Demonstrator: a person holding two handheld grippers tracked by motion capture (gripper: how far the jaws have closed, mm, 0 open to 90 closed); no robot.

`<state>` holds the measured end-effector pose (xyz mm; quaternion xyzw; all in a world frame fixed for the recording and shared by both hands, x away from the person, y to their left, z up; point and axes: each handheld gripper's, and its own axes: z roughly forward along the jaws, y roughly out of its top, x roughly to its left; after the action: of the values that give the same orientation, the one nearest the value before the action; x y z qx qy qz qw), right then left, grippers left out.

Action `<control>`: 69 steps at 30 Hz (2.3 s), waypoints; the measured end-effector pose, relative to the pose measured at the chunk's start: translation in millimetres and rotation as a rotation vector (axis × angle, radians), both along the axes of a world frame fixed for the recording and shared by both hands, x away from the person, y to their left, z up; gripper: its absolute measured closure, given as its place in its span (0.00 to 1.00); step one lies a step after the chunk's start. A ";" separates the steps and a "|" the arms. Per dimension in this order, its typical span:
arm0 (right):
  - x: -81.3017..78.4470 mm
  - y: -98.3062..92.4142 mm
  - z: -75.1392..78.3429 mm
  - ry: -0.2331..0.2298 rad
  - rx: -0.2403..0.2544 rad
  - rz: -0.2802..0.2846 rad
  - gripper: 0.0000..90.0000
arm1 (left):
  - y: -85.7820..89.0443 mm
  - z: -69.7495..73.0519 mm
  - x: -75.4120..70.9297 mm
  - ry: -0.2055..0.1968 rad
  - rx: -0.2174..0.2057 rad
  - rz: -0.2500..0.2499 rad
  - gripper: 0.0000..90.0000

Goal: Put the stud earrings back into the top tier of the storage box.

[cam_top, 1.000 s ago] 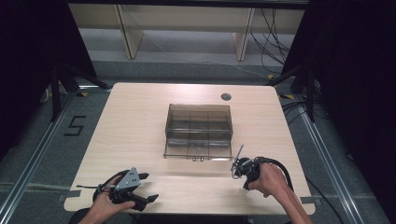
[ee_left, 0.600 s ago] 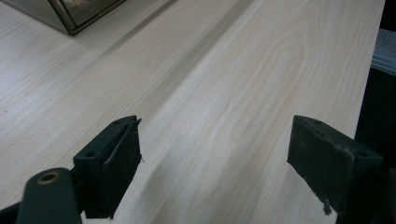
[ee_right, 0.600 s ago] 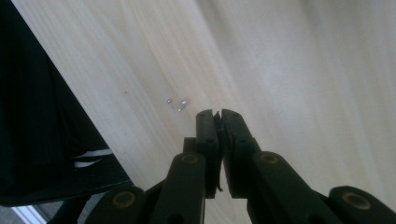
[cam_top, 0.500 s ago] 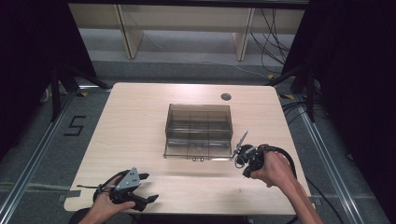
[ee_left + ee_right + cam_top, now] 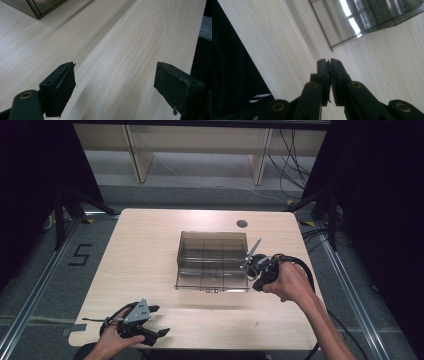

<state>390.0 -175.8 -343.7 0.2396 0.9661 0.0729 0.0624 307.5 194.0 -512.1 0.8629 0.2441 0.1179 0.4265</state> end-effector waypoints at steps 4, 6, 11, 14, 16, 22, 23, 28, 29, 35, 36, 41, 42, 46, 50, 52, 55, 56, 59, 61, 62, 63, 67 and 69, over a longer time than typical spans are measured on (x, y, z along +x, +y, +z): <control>9.9 12.3 2.8 -0.002 0.012 0.021 0.96 | 0.4 0.3 -0.4 0.004 -0.006 0.005 0.18; 12.7 15.4 2.6 0.000 0.010 0.023 0.96 | 0.4 0.4 -0.4 0.004 -0.006 0.006 0.19; 30.5 31.3 -3.9 0.013 0.016 0.032 0.96 | 1.1 1.3 0.7 -0.005 0.002 -0.019 0.18; 38.4 37.9 -8.6 0.028 0.009 0.023 0.96 | 0.7 0.5 0.2 -0.011 -0.001 -0.019 0.18; 44.8 41.5 -14.3 0.024 -0.003 0.033 0.96 | 0.3 0.5 -1.6 0.017 -0.026 0.000 0.19; 58.2 49.9 -26.2 0.041 -0.041 0.028 0.96 | 0.3 0.3 -1.6 0.019 -0.026 0.001 0.18; 63.6 51.1 -30.8 0.042 -0.050 0.039 0.96 | 1.2 1.0 -1.0 0.012 -0.012 -0.005 0.19; 68.5 54.4 -39.7 0.058 -0.062 0.021 0.96 | 1.2 0.6 -1.1 0.011 -0.018 -0.001 0.18; 71.9 55.7 -43.2 0.057 -0.063 0.034 0.96 | 0.9 0.3 -1.3 0.013 -0.025 0.002 0.19; 75.6 61.3 -51.9 0.075 -0.075 0.023 0.96 | 1.4 0.8 -1.1 0.009 -0.015 -0.001 0.19; 77.5 62.7 -55.8 0.077 -0.081 0.045 0.96 | 1.4 0.7 -1.1 0.010 -0.014 -0.004 0.19; 79.2 63.4 -57.1 0.080 -0.087 0.034 0.94 | 1.6 0.6 -0.6 0.011 -0.010 -0.006 0.19; 78.3 62.9 -55.9 0.081 -0.094 0.016 0.91 | -0.1 -0.4 -1.4 0.018 -0.032 -0.003 0.18; 75.3 57.0 -46.6 0.055 -0.061 0.003 0.88 | 1.7 0.5 -1.1 0.010 -0.015 -0.002 0.19; 60.0 41.5 -26.9 0.015 -0.023 -0.005 0.84 | 0.8 -0.2 -1.3 0.012 -0.023 -0.002 0.19; 49.7 33.3 -19.4 0.013 0.002 -0.006 0.84 | 0.4 -0.2 -1.2 0.014 -0.021 -0.004 0.19; 31.1 18.4 -12.2 0.007 0.007 -0.013 0.82 | 1.0 0.3 -0.1 -0.010 -0.008 -0.018 0.18; 31.1 18.4 -12.2 0.007 0.007 -0.013 0.82 | 1.0 0.3 -0.1 -0.010 -0.008 -0.018 0.19; 5.3 1.5 -15.7 0.020 0.031 0.008 0.82 | 0.4 -0.1 0.5 -0.009 0.002 -0.014 0.19; 0.3 -0.8 -16.4 0.032 0.033 -0.003 0.82 | 0.9 0.1 0.0 -0.004 0.007 -0.008 0.19; -6.7 -5.0 -19.5 0.035 0.032 -0.014 0.82 | 0.5 0.1 -0.4 0.005 -0.007 0.002 0.19; -15.4 -9.9 -26.8 0.042 0.028 -0.002 0.82 | 0.4 -0.2 -0.2 -0.001 -0.007 0.005 0.19; -30.4 -14.7 -43.5 0.060 0.031 0.011 0.82 | 0.6 0.2 0.5 -0.010 0.003 -0.011 0.19; -33.7 -15.9 -53.8 0.070 0.008 0.023 0.83 | 0.2 0.2 -0.4 0.006 -0.005 0.007 0.18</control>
<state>356.3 -191.7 -397.6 0.2310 0.9702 0.0689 0.0267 307.1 194.2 -511.9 0.8614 0.2486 0.1163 0.4274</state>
